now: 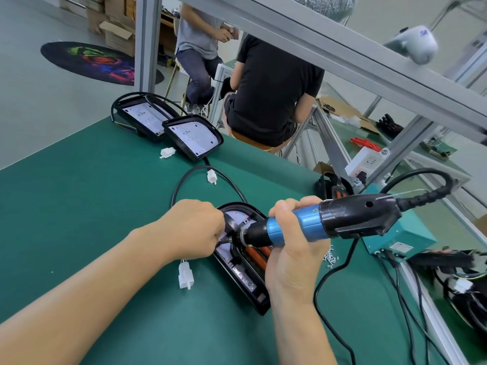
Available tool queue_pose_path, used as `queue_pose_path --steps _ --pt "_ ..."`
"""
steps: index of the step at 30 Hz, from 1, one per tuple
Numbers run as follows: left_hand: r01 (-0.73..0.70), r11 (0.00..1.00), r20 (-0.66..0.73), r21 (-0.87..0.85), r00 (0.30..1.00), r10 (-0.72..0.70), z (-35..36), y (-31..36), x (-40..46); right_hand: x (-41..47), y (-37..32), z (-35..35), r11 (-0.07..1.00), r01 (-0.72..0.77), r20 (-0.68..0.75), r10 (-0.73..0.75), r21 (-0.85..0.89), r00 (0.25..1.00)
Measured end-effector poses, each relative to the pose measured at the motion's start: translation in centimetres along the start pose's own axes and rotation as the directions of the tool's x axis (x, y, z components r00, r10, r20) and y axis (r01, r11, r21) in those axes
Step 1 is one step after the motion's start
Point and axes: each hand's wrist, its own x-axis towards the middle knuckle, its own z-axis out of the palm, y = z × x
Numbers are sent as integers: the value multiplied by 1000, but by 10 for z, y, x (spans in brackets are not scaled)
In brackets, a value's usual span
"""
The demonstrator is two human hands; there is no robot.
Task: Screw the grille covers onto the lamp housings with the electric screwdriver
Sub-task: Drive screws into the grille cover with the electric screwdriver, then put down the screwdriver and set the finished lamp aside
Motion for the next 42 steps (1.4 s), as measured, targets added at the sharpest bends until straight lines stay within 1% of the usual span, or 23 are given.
queue_pose_path --steps 2,5,7,9,11,14,16,18,20,22,24,26,28,31,33,35,38,40,41,42 --pt "9 1000 -6 -26 1000 -9 4 -1 -3 -1 -7 5 997 51 -40 -49 52 998" --pt "-1 997 -27 -76 1000 -1 11 -4 -6 5 -15 -4 993 79 -117 -68 91 991" --pt "-22 995 -47 -92 999 17 13 -7 -9 12 -27 -12 987 138 -185 -121 85 975" --pt "-35 995 -43 -94 999 31 13 -7 -10 20 -44 -22 973 226 -225 -208 55 952" --pt "-28 995 -21 -95 999 26 11 -6 -8 26 -59 -37 956 294 -231 -287 -6 930" --pt "-21 998 -24 -64 1000 19 9 -1 -4 30 -78 -64 935 331 -244 -352 -125 904" --pt "-20 998 -56 -62 998 16 8 2 -3 33 -88 -83 932 295 -259 -344 -212 902" --pt "5 995 -90 -103 996 -14 5 1 -5 37 -96 -102 926 203 -270 -294 -318 917" --pt "67 980 -138 -188 986 -94 0 -4 -9 43 -101 -125 902 88 -295 -229 -423 928" --pt "162 944 -197 -288 954 -224 -3 -13 -15 48 -106 -149 851 -23 -305 -163 -524 938" --pt "259 894 -237 -366 903 -359 -3 -22 -24 51 -109 -172 768 -128 -301 -88 -628 949" --pt "315 847 -242 -428 863 -444 3 -27 -33 54 -112 -193 628 -237 -320 -20 -741 947" --pt "338 803 -222 -491 843 -491 11 -25 -40 56 -111 -206 441 -306 -328 27 -844 944" --pt "374 734 -176 -567 816 -551 24 -16 -46 58 -102 -216 147 -351 -338 109 -925 935" --pt "394 698 -149 -598 801 -580 31 -8 -47 60 -94 -221 -55 -349 -353 167 -936 921" --pt "415 673 -132 -612 786 -604 38 -3 -47 59 -87 -223 -229 -310 -359 218 -923 908" --pt "449 662 -139 -600 757 -639 46 1 -49 55 -77 -224 -343 -247 -338 236 -906 911" --pt "463 668 -148 -582 748 -647 50 1 -49 50 -76 -219 -494 -132 -295 268 -860 917" --pt "466 673 -150 -574 749 -646 51 2 -50 50 -75 -219 -542 -114 -296 262 -833 919" --pt "466 679 -152 -567 751 -643 52 2 -49 50 -74 -218 -548 -142 -321 245 -825 915"
